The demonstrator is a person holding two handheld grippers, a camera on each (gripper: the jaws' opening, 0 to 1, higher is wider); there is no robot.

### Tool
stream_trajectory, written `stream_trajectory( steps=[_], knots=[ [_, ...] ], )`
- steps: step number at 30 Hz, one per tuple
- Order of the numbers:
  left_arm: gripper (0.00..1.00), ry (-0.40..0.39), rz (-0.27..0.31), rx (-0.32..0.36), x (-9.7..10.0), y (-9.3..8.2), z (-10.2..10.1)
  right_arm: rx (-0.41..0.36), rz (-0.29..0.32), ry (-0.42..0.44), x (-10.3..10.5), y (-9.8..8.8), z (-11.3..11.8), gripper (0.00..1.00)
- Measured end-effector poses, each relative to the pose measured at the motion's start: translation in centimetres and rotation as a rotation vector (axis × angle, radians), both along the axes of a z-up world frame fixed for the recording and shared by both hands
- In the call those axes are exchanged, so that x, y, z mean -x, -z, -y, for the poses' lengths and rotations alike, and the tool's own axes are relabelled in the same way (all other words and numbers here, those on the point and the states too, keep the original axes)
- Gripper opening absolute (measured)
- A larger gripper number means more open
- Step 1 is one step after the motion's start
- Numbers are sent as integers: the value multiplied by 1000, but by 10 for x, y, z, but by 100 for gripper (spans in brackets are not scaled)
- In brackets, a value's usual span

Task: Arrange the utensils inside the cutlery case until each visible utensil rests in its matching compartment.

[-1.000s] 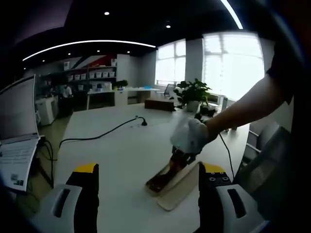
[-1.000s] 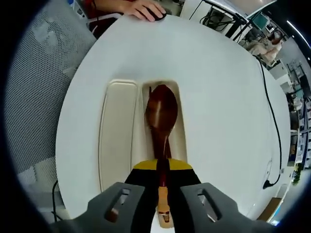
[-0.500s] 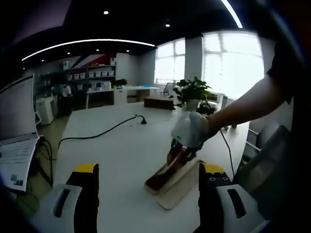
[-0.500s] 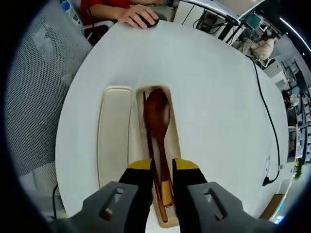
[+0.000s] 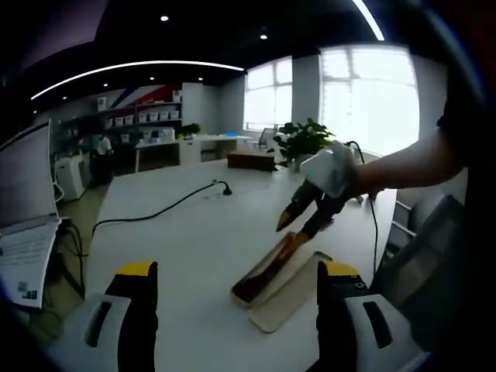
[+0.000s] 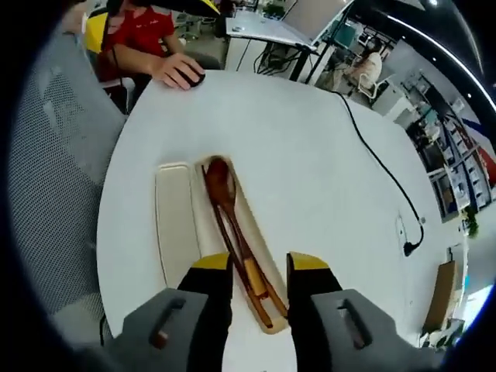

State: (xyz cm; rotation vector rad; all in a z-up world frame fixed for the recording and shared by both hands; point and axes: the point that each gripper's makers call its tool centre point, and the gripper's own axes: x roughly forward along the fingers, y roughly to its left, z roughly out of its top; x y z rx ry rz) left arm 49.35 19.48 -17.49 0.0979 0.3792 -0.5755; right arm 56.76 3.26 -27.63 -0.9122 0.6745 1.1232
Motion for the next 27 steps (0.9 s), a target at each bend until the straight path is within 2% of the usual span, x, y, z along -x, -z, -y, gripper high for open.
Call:
stream_trajectory(
  steps=[9, 20, 23, 25, 27],
  knots=[
    [87, 8, 3, -15, 0, 1, 3, -66, 24, 111, 5, -17, 25, 26],
    [87, 20, 7, -18, 0, 0, 7, -111, 45, 216, 17, -34, 57, 26],
    [87, 27, 7, -22, 1, 0, 9, -105, 53, 238, 22, -35, 65, 26],
    [87, 27, 8, -21, 1, -1, 10, -52, 100, 226, 22, -37, 75, 26],
    [87, 30, 11, -25, 1, -2, 11, -61, 93, 233, 26, -37, 77, 26]
  ],
)
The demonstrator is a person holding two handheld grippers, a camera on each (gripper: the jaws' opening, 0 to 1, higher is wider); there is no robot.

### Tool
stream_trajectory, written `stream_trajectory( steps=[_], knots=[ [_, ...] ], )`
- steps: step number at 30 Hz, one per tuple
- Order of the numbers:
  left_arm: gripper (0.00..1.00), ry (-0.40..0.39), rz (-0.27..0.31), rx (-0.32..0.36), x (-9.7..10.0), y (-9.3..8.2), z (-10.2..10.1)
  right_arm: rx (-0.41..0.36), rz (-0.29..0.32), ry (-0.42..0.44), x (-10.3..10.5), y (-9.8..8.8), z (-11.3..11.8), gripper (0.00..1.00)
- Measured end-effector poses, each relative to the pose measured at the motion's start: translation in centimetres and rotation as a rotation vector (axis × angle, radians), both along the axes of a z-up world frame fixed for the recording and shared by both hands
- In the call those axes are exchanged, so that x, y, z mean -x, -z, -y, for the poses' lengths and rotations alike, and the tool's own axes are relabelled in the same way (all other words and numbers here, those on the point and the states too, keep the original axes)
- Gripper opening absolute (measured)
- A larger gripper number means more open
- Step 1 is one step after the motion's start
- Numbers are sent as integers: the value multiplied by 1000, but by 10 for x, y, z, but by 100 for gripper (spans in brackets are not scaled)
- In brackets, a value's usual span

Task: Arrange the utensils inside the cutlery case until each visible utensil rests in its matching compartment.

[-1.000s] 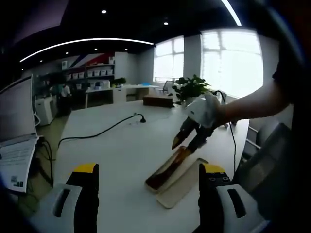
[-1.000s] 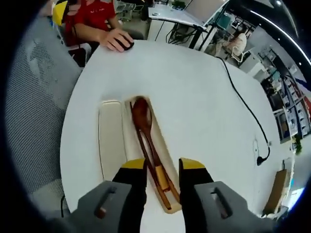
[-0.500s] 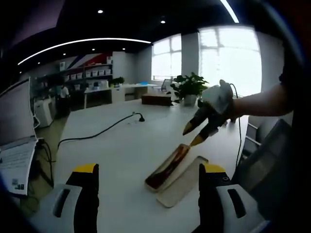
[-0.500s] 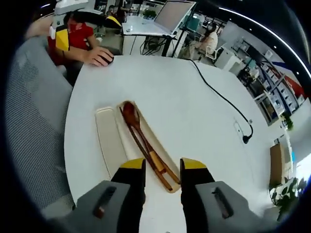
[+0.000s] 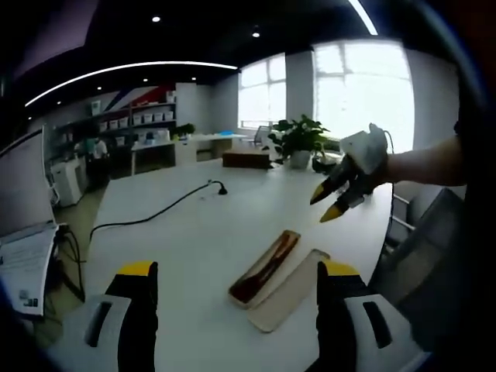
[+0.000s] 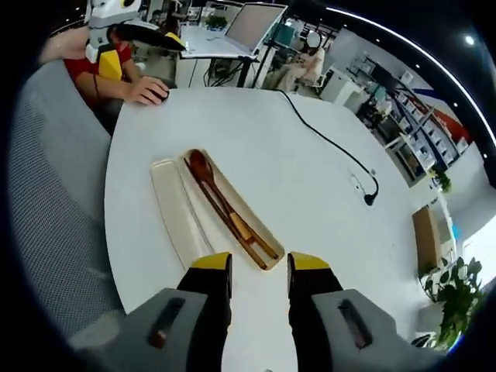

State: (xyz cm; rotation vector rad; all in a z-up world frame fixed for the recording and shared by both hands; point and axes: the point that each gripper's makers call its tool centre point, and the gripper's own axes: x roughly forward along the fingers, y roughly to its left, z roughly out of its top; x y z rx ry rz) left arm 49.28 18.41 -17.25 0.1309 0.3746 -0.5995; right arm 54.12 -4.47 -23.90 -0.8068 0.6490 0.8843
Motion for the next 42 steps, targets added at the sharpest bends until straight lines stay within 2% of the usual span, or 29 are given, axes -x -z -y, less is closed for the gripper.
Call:
stream_trajectory(
  steps=[10, 14, 19, 20, 22, 26, 29, 30, 35, 37, 42],
  knots=[
    [88, 51, -7, -15, 6, -1, 14, -47, -39, 30, 19, 8, 11, 27],
    [88, 91, -27, -36, 10, 3, 17, -66, -52, -6, 26, 9, 12, 28],
    [88, 119, -27, -36, 10, 0, 18, -75, -73, -40, 33, 12, 15, 29],
    [88, 146, -20, -40, 10, 0, 21, -73, -78, -38, 33, 14, 18, 29],
    [88, 161, -32, -87, 9, 6, 16, -68, -89, -49, 35, 17, 20, 30],
    [88, 183, -39, -83, 3, 10, 13, -64, -110, -68, 38, 23, 22, 31],
    [88, 220, -58, -113, 3, 20, 13, -56, -128, -82, 39, 31, 25, 31],
    [88, 232, -87, -126, 3, 27, 12, -57, -134, -83, 39, 32, 25, 32],
    [89, 255, -95, -115, -1, 39, 16, -49, -163, -102, 39, 44, 25, 33],
    [89, 288, -132, -137, 1, 50, 17, -45, -177, -109, 39, 48, 25, 34],
    [87, 343, -170, -156, 1, 72, 22, -31, -221, -135, 39, 62, 21, 36]
  ],
)
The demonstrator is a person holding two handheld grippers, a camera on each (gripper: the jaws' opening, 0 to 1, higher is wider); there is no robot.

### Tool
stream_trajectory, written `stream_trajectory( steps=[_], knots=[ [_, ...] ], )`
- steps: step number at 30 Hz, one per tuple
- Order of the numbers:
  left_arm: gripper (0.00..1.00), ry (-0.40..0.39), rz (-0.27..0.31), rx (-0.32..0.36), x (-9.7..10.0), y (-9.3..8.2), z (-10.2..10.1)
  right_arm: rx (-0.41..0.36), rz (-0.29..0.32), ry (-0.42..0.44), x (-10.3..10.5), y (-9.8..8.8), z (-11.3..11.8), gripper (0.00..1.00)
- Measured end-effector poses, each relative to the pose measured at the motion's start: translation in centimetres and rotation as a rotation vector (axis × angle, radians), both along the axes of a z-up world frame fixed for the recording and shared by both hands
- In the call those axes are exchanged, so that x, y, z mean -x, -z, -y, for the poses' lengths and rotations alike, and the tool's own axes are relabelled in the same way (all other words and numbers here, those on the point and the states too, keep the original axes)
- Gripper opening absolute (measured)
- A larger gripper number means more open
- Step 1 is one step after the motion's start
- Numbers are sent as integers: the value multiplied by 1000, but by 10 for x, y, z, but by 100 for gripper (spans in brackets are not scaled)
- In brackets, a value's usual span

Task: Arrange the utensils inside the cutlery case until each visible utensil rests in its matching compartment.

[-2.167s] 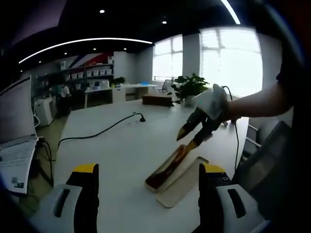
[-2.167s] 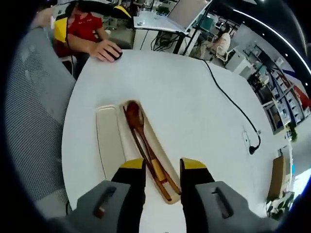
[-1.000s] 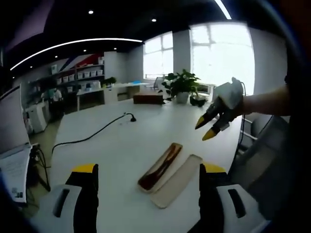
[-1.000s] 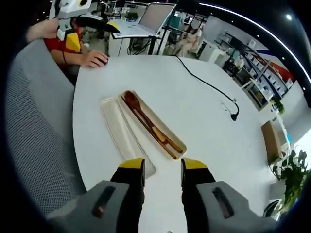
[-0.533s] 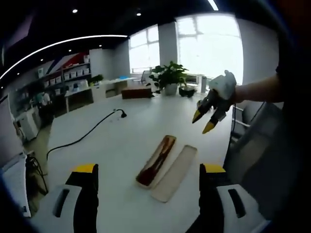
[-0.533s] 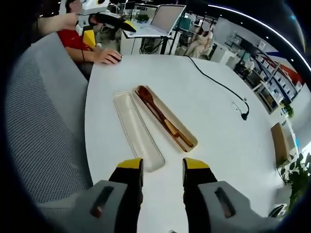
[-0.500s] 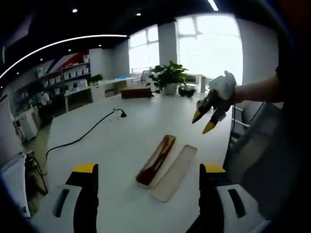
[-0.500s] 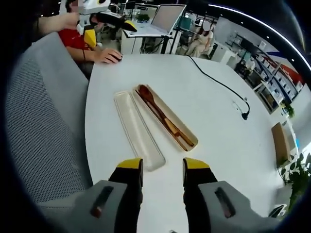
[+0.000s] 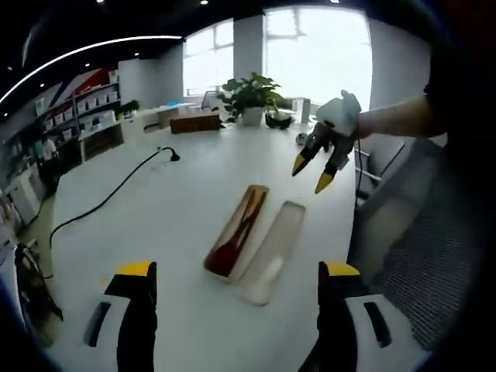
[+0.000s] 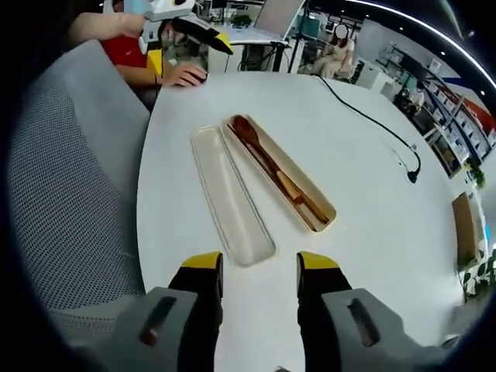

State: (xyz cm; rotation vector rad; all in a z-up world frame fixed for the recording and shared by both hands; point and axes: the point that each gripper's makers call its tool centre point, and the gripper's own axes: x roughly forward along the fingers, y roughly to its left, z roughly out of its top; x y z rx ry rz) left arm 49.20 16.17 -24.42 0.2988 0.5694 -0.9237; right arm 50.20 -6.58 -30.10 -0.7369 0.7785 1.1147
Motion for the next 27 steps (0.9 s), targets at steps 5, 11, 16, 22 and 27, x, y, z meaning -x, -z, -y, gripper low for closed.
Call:
stream_trajectory(
  steps=[5, 11, 16, 22, 27],
  knots=[
    [85, 91, -33, -37, 6, 26, 11, 22, -50, -51, -1, 19, -4, 39],
    [83, 129, -100, -50, 16, 58, 15, 40, -78, -96, -5, 33, -12, 41],
    [81, 154, -139, -73, 21, 80, 15, 64, -90, -154, 0, 43, -20, 42],
    [77, 172, -136, -70, 18, 88, 21, 69, -102, -187, 2, 49, -28, 42],
    [72, 189, -152, -59, 19, 93, 26, 87, -109, -207, 3, 53, -27, 42]
  ],
)
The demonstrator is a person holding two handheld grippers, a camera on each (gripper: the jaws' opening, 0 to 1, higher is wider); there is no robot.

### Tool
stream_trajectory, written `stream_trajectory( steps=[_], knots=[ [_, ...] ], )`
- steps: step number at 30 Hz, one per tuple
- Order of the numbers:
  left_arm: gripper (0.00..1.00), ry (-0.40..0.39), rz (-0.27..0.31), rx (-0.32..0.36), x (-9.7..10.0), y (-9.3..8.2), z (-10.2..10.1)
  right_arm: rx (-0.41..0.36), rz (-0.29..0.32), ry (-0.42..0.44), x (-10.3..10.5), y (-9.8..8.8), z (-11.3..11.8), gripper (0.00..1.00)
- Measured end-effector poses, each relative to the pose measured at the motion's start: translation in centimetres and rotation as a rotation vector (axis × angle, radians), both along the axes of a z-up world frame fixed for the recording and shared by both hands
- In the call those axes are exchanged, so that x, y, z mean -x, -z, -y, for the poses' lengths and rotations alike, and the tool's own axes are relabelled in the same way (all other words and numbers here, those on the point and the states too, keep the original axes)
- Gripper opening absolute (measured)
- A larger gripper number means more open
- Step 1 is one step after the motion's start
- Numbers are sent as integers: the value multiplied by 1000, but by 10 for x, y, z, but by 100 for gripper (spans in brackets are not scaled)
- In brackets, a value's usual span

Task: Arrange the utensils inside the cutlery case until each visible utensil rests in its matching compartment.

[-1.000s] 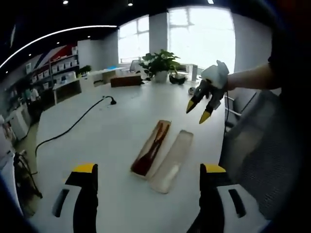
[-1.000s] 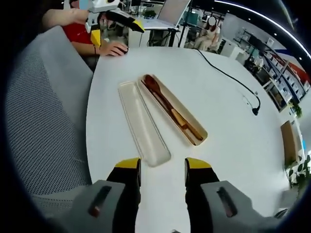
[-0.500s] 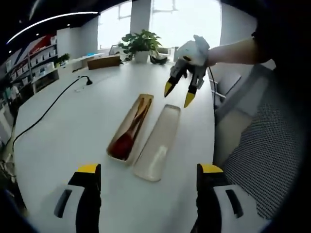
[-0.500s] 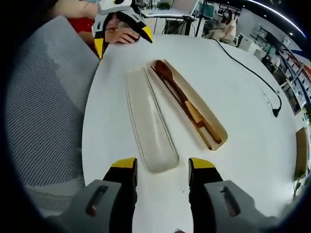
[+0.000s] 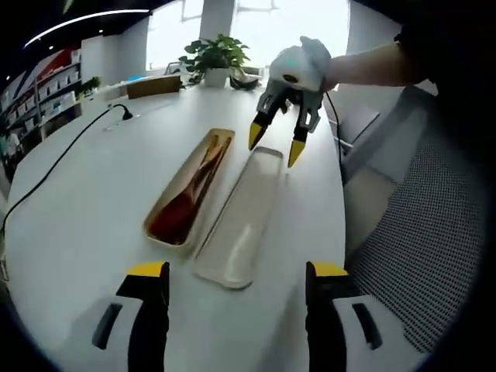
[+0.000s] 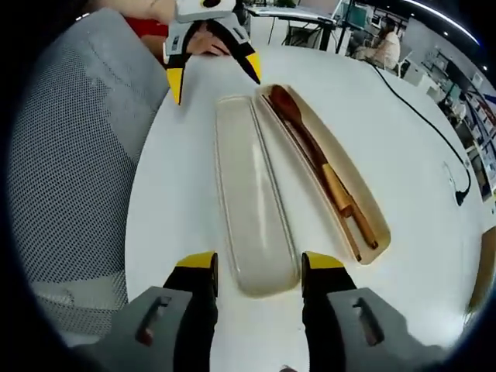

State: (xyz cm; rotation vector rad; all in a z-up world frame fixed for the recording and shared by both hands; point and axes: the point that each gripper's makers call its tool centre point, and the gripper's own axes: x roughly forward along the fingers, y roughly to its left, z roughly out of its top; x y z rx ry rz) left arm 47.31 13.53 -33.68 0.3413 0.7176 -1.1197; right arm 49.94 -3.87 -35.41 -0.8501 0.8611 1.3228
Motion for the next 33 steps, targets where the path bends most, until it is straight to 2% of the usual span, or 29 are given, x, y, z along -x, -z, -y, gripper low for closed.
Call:
stream_trajectory(
  steps=[5, 10, 13, 15, 17, 19, 26, 27, 29, 31, 33],
  knots=[
    [66, 31, -12, -10, 3, 8, 2, -1, -10, -7, 0, 1, -1, 41],
    [62, 27, -8, 3, -1, 9, 4, -6, -28, -17, 2, 2, -4, 38],
    [55, 48, 8, -10, -2, 11, 5, -12, -26, -18, 1, 2, -5, 37],
    [46, 54, 16, -34, -2, 17, 2, -18, -28, -10, 1, 2, -6, 38],
    [39, 70, 75, -25, -7, 14, 8, -19, -27, -10, 1, 2, -7, 38],
    [39, 66, 67, -33, -5, 13, 9, -16, -27, -14, 1, 2, -7, 37],
    [40, 98, 103, -68, 0, 14, 5, 3, -29, -57, 4, 2, -9, 35],
    [41, 82, 115, -68, 0, 13, 4, 3, -30, -62, 3, 2, -9, 35],
    [45, 85, 176, -83, -3, 10, 2, 5, -36, -66, 3, 2, -9, 35],
    [49, 119, 245, -111, -4, 5, 0, 12, -50, -71, 4, 2, -9, 35],
    [49, 159, 288, -124, -1, 0, 2, 10, -72, -78, 5, 1, -9, 35]
  ],
)
